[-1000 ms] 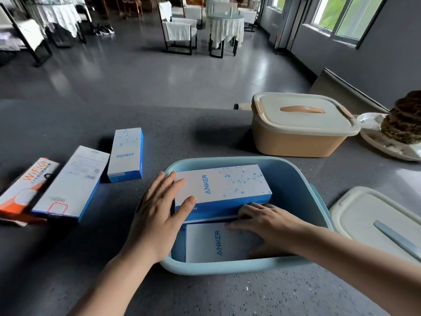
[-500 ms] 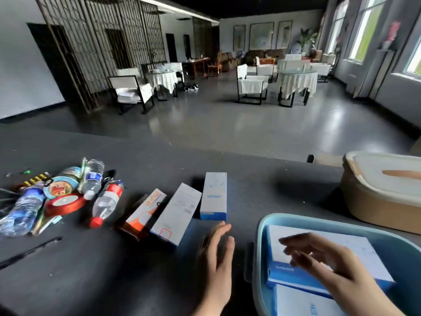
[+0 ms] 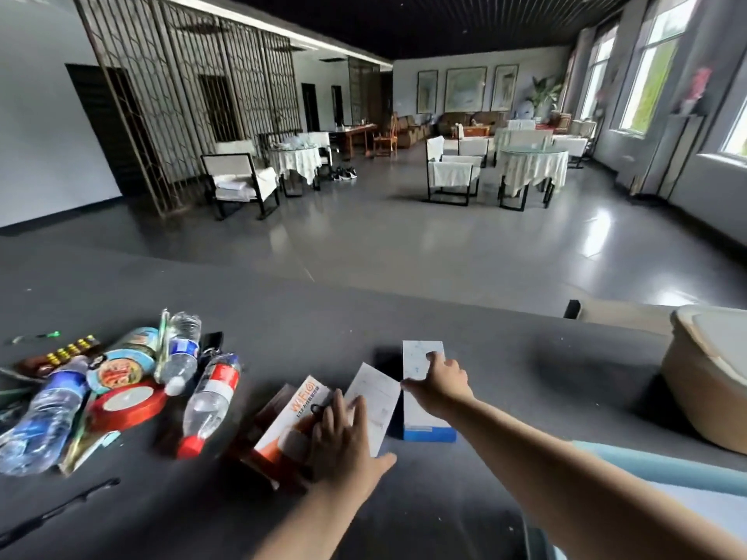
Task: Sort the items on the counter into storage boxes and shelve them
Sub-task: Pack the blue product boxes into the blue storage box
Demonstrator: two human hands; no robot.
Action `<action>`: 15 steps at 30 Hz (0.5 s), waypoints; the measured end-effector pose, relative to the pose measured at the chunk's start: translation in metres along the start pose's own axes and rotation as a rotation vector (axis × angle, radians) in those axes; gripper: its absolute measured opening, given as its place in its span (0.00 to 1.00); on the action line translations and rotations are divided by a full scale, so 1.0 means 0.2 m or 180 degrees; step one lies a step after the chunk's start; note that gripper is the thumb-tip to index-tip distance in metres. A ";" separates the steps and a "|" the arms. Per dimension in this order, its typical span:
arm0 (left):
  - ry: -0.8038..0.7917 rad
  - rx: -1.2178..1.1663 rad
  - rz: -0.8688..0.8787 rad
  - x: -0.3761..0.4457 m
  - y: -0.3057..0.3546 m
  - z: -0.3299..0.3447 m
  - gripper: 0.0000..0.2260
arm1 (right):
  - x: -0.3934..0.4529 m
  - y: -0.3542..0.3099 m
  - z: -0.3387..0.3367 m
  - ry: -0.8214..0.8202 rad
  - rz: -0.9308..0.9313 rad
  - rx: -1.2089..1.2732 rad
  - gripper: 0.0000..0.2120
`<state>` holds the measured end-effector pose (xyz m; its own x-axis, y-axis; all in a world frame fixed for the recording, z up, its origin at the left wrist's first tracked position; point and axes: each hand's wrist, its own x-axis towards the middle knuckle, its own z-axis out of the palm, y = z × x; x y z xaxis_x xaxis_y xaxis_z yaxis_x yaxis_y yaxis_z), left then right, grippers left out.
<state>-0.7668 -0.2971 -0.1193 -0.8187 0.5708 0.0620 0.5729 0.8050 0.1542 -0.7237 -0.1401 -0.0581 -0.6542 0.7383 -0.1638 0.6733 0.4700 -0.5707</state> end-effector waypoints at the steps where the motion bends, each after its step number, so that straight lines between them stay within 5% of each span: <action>1: -0.0007 0.0069 -0.0045 0.03 -0.01 0.01 0.44 | 0.03 -0.01 0.06 0.0063 0.0160 -0.0053 0.33; 7: 0.0287 0.0359 -0.0248 0.09 -0.09 0.05 0.40 | 0.05 0.06 0.30 0.0362 0.0395 -0.0529 0.39; 15: 0.0585 -0.0716 -0.0171 0.09 -0.08 -0.14 0.36 | 0.03 0.04 0.13 0.0494 0.0404 -0.0400 0.30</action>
<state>-0.7918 -0.3044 -0.0921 -0.8527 0.4729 0.2220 0.5224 0.7655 0.3757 -0.7312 -0.1450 -0.0854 -0.5073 0.8563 -0.0966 0.7908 0.4180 -0.4470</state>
